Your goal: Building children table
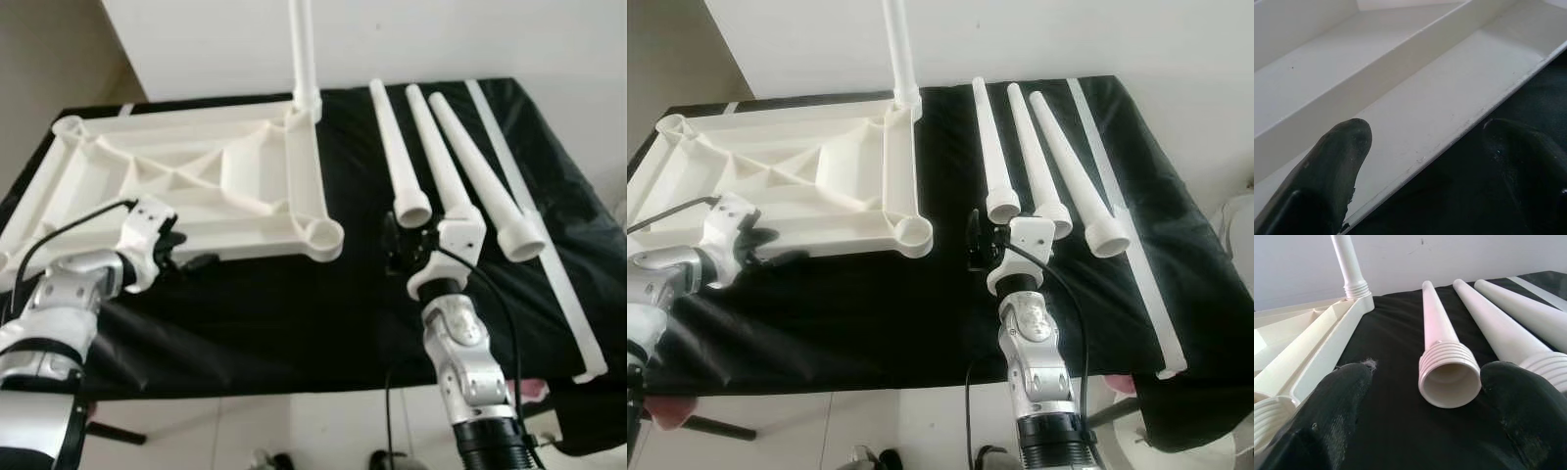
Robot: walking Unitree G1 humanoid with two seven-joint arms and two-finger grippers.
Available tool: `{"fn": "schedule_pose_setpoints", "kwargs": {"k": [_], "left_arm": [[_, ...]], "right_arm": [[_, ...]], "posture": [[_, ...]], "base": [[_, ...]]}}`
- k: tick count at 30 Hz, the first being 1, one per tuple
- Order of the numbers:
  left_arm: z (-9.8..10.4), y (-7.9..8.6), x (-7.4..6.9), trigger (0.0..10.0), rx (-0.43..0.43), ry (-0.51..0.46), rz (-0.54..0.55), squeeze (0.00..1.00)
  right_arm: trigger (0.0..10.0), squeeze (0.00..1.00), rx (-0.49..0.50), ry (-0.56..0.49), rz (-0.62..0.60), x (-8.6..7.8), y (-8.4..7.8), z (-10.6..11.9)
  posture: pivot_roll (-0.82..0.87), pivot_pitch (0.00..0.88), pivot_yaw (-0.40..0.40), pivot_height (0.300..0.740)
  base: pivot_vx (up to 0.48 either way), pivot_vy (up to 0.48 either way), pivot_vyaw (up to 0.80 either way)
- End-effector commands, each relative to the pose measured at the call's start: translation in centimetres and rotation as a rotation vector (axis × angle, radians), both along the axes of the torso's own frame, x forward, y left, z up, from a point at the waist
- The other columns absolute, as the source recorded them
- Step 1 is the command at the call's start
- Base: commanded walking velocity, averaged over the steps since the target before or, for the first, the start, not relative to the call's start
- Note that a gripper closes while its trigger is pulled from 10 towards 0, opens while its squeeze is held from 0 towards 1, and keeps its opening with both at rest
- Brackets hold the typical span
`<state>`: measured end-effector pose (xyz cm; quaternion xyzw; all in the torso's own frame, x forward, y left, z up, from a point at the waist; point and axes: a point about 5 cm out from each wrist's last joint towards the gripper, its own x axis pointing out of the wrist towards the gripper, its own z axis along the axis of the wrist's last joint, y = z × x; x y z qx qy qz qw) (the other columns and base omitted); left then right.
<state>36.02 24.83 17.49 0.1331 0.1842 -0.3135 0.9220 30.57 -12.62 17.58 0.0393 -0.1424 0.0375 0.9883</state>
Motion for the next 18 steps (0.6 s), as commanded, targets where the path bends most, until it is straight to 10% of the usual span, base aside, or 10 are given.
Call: {"fn": "schedule_pose_setpoints", "kwargs": {"k": [1, 10, 18], "left_arm": [[-2.5, 1.3, -1.1, 10.0, 0.031, 0.139, 0.023, 0.0], [-1.7, 0.7, -0.3, 10.0, 0.131, 0.138, -0.009, 0.0], [-0.6, -2.4, -2.0, 10.0, 0.203, 0.069, -0.439, 0.0]], "right_arm": [[10.0, 0.0, 0.005, 0.003, -0.001, -0.1, 0.1, -0.2], [10.0, 0.0, 0.007, 0.001, 0.004, 0.0, 0.3, -0.1], [10.0, 0.0, 0.008, -0.002, -0.001, 0.1, 0.2, 0.0]], "posture": [[-0.1, 0.174, 0.09, 0.74], [-0.1, 0.173, 0.094, 0.74], [-0.1, 0.171, 0.104, 0.74]], "base": [[0.0, 0.0, 0.0], [0.0, 0.0, 0.0], [0.0, 0.0, 0.0]]}}
